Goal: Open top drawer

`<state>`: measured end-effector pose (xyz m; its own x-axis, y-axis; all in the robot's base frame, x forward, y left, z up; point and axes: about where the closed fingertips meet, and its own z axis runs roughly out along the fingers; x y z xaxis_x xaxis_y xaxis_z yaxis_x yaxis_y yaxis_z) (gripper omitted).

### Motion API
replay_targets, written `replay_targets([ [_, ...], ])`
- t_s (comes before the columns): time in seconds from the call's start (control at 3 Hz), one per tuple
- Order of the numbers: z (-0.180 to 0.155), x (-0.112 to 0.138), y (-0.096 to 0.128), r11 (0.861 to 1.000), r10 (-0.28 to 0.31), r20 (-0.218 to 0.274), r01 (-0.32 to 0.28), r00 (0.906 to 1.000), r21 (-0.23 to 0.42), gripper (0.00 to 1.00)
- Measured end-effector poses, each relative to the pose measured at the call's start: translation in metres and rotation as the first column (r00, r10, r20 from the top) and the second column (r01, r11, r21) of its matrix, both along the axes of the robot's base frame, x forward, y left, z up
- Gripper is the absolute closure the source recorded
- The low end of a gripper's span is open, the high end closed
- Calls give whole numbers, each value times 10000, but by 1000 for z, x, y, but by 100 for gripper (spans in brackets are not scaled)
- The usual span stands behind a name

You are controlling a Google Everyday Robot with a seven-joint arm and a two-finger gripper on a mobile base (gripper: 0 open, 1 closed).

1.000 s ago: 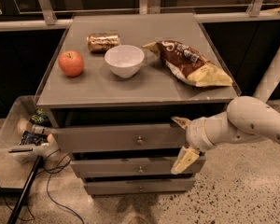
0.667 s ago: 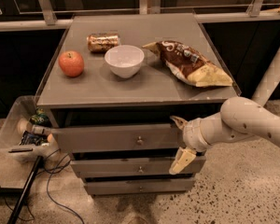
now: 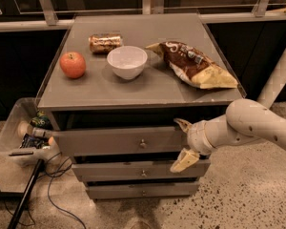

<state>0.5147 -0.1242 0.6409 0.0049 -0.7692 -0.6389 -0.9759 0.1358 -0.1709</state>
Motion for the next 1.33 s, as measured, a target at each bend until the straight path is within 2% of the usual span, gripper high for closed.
replay_targets([
  [1.0,8,0,0,10000,2,2,-2,10000,-1,88],
  [1.33,21,-4,4,9999,-33,321,30,9995,108,100],
])
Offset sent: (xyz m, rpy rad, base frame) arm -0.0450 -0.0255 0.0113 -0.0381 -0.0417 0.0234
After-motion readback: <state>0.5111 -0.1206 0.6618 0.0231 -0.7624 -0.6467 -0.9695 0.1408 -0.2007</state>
